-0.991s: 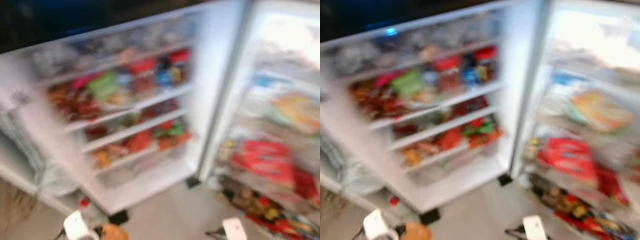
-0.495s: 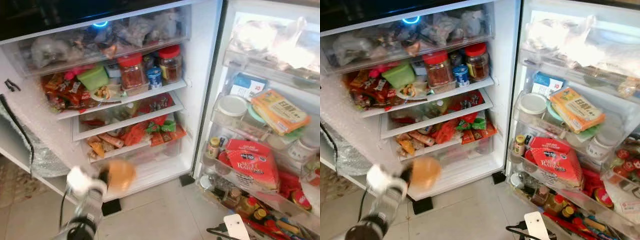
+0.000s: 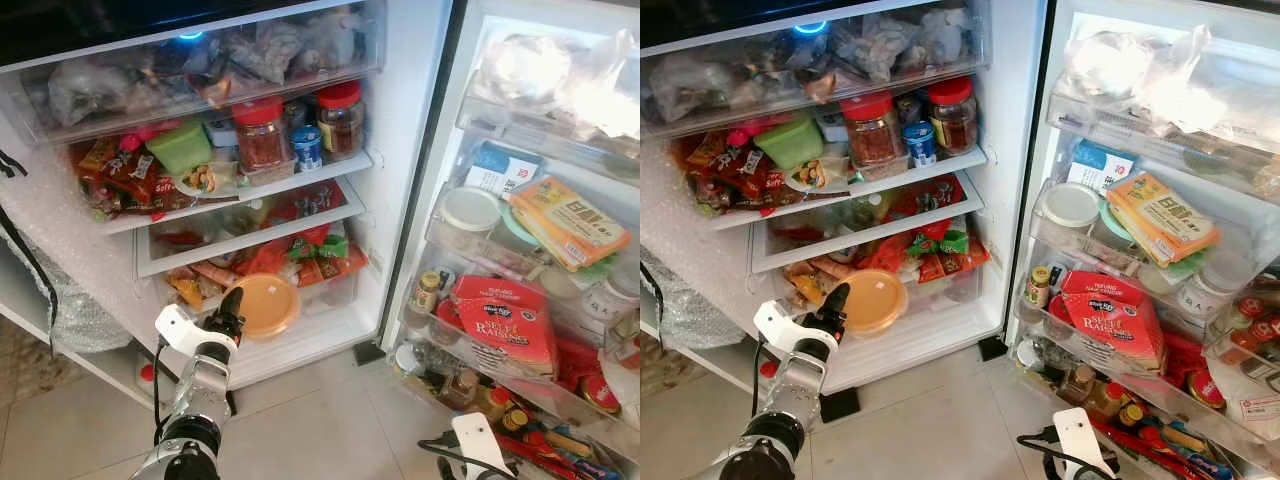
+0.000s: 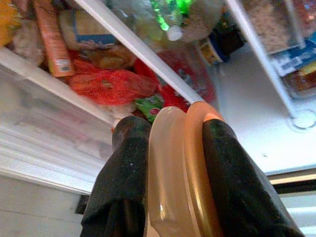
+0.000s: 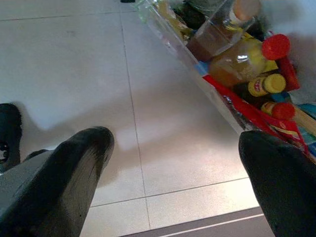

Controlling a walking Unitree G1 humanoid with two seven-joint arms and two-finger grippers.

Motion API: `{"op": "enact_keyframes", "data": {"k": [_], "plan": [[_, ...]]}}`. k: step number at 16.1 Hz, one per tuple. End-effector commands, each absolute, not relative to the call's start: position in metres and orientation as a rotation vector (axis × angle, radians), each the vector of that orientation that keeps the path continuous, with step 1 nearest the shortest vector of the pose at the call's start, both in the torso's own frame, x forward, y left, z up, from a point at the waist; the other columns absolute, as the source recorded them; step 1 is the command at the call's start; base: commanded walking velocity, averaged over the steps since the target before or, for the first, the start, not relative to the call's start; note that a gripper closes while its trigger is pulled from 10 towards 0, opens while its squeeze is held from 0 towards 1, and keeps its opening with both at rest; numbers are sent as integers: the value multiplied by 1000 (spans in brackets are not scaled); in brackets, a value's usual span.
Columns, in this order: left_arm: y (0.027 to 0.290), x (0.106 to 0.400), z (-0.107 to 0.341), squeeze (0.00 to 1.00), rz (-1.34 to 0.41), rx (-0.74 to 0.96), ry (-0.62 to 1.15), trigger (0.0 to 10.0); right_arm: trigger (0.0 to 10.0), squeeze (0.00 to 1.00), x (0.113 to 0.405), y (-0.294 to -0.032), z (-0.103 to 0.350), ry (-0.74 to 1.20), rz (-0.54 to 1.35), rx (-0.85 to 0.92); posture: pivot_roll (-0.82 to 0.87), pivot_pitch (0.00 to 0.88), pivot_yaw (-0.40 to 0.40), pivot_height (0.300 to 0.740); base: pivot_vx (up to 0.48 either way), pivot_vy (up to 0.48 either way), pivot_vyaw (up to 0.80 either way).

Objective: Restocking fridge

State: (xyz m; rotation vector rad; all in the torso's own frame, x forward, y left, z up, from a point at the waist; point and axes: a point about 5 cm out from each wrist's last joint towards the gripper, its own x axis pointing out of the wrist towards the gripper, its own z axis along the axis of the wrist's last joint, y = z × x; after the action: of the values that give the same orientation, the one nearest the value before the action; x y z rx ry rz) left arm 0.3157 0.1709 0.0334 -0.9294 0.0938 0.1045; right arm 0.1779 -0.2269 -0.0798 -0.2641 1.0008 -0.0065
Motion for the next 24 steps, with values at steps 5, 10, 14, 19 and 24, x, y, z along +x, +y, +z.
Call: {"op": "enact_keyframes", "data": {"k": [5, 10, 14, 19, 24], "plan": [[163, 331, 59, 0, -15, -945, 1, 10000, 10000, 0, 190, -235, -72, 980, 1, -275, -167, 77, 36, 740, 0, 0, 0], [176, 333, 73, 0, -16, -952, -82, 10000, 10000, 0, 196, -237, -68, 939, -79, -213, -128, 120, 23, 740, 0, 0, 0], [179, 325, 69, 0, 1, -959, -85, 10000, 10000, 0, 188, -242, -71, 985, -121, -264, -112, 136, 19, 740, 0, 0, 0], [180, 314, 63, 0, 8, -961, -57, 10000, 10000, 0, 176, -245, -77, 1014, -121, -288, -117, 161, 27, 740, 0, 0, 0], [186, 312, 67, 0, 16, -954, -59, 10000, 10000, 0, 171, -245, -79, 1035, -93, -330, -120, 163, 39, 740, 0, 0, 640]]}}
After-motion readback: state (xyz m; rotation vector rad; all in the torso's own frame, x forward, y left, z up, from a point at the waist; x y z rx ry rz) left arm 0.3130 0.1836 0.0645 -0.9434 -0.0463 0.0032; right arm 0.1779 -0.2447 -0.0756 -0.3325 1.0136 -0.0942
